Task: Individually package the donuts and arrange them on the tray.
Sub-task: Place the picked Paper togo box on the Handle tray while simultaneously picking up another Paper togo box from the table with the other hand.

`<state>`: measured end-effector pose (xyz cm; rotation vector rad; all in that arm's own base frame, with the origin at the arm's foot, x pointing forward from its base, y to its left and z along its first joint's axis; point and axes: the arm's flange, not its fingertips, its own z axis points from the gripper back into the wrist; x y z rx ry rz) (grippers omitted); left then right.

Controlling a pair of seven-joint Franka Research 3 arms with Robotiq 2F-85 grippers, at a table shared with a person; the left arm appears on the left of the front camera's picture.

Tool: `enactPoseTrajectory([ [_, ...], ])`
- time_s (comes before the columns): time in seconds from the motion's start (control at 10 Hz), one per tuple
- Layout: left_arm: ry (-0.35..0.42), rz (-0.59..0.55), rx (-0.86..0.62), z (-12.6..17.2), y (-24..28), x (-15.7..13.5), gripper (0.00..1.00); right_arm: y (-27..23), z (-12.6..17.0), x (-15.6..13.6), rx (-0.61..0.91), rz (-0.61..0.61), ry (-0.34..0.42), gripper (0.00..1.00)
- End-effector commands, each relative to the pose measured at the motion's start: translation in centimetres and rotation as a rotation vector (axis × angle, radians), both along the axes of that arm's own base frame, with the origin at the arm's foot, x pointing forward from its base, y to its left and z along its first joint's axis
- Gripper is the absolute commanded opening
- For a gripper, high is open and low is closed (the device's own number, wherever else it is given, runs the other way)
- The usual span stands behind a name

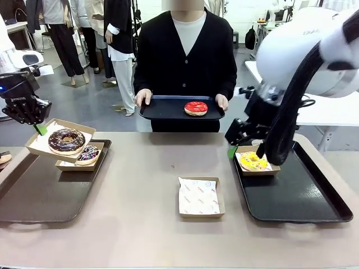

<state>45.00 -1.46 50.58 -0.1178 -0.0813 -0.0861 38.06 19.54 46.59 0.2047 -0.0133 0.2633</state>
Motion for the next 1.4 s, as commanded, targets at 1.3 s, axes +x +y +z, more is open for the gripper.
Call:
enactPoseTrajectory([
  [1.3, 0.065, 0.103, 0.084, -8.3, 2.6, -5.9, 0.01, 4.6, -11.1, 1.4, -0.130, -0.085, 0.002, 1.00],
])
